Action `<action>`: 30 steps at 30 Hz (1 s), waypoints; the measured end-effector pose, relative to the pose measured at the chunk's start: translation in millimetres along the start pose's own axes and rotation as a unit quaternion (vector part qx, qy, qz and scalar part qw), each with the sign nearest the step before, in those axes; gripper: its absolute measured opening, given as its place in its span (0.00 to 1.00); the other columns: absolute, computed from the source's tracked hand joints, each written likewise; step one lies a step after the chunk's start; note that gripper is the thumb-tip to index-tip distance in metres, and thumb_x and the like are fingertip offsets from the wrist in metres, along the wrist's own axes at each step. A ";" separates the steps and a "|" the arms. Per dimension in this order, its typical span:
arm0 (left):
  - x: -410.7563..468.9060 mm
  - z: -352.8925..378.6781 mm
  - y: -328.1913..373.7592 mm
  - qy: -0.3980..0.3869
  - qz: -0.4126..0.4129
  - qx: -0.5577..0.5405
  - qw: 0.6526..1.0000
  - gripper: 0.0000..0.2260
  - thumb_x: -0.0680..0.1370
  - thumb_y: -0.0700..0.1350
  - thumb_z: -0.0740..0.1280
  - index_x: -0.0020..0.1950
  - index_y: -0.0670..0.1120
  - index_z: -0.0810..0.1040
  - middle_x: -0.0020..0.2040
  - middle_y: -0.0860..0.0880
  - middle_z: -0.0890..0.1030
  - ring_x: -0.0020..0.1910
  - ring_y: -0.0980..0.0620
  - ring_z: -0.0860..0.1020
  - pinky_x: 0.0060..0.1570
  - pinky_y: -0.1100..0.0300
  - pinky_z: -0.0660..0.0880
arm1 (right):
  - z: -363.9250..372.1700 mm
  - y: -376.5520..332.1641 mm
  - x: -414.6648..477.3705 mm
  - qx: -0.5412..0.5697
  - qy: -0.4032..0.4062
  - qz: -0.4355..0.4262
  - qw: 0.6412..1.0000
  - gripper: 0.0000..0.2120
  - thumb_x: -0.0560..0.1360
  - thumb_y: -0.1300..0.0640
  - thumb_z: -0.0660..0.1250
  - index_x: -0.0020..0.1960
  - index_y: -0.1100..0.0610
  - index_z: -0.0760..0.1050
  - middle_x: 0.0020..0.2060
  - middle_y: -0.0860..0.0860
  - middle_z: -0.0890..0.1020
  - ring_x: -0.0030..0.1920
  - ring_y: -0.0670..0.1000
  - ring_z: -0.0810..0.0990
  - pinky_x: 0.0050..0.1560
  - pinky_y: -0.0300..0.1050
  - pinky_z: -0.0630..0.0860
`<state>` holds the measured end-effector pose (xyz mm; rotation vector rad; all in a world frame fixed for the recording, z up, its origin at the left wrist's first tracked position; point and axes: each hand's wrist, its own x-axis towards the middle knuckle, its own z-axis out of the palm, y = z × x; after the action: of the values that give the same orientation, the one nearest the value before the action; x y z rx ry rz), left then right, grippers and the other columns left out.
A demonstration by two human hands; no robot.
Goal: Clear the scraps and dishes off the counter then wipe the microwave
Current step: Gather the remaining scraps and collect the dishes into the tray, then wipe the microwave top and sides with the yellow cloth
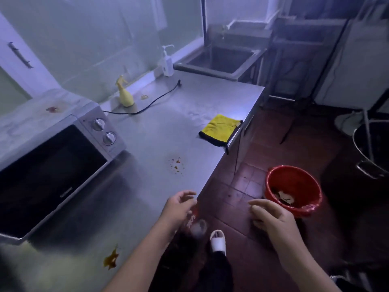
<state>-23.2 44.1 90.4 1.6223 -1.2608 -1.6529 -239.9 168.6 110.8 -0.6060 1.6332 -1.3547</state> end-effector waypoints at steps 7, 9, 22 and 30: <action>215.3 49.5 85.5 0.021 0.032 0.164 0.986 0.20 0.77 0.46 0.70 0.68 0.47 0.74 0.60 0.49 0.74 0.53 0.50 0.76 0.48 0.59 0.70 | -24.6 -41.2 114.5 -0.056 0.056 0.014 0.997 0.11 0.76 0.66 0.69 0.45 0.53 0.86 0.43 0.43 0.87 0.46 0.50 0.86 0.53 0.52 0.80; 270.4 60.4 108.0 0.027 0.042 0.181 0.982 0.20 0.75 0.47 0.71 0.67 0.47 0.75 0.60 0.50 0.76 0.58 0.47 0.77 0.53 0.57 0.72 | -24.0 -55.0 148.3 -0.071 0.057 0.028 0.995 0.10 0.76 0.66 0.70 0.45 0.53 0.86 0.44 0.45 0.87 0.46 0.50 0.86 0.55 0.55 0.80; 422.6 94.5 155.3 -0.005 -0.043 0.273 0.961 0.03 0.71 0.38 0.69 0.41 0.43 0.82 0.39 0.47 0.80 0.42 0.48 0.79 0.41 0.58 0.72 | -20.0 -107.4 288.2 -0.057 0.065 0.100 0.991 0.08 0.77 0.64 0.69 0.49 0.55 0.85 0.45 0.55 0.87 0.46 0.51 0.86 0.51 0.49 0.80; 287.8 125.0 214.9 -0.069 0.048 0.084 0.993 0.23 0.67 0.43 0.65 0.59 0.58 0.83 0.38 0.57 0.79 0.36 0.58 0.74 0.39 0.65 0.70 | 37.9 -135.0 383.8 0.156 -0.183 0.328 0.913 0.28 0.68 0.40 0.73 0.63 0.53 0.78 0.54 0.50 0.82 0.55 0.55 0.81 0.62 0.59 0.75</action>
<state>-243.5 -264.9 116.1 1.5366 -1.5600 -1.6609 -411.9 -202.0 113.3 -0.0810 1.1277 -0.8970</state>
